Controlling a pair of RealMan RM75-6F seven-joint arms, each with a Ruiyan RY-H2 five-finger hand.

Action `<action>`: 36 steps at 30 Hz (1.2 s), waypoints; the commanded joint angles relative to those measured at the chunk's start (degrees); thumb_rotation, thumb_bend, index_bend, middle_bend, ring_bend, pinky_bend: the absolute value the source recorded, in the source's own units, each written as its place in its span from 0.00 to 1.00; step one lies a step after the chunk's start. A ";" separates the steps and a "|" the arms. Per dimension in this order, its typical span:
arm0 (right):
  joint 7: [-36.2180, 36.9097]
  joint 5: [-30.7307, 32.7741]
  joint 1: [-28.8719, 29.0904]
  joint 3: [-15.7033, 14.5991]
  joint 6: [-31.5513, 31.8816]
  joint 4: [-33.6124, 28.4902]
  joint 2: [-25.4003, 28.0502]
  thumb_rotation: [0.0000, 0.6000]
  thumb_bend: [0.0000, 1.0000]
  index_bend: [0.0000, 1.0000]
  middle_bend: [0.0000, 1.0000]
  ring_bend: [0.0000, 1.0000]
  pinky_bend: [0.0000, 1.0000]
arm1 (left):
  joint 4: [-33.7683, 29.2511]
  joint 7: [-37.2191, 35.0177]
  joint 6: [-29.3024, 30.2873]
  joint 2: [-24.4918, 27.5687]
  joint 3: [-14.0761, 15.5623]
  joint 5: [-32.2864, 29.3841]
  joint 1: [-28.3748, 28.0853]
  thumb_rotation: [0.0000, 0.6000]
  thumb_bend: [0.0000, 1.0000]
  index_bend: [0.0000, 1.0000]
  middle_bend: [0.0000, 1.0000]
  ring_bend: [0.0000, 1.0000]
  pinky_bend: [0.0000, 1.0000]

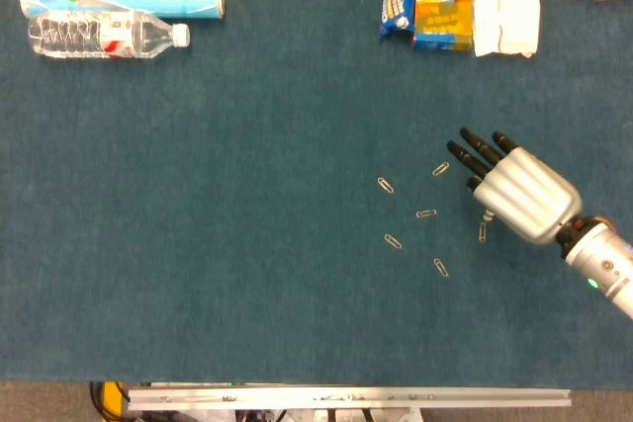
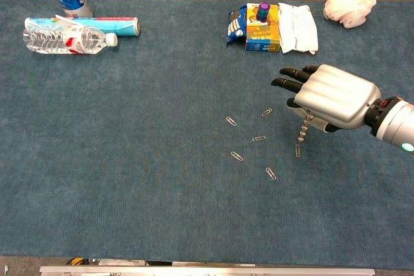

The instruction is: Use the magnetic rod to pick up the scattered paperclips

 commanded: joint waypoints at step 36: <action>-7.61 8.36 6.77 4.03 -4.78 -0.41 -7.23 1.00 0.32 0.58 0.13 0.00 0.25 | 3.98 -4.29 -0.06 -1.09 -0.20 -1.43 1.16 1.00 0.01 0.44 0.44 0.26 0.45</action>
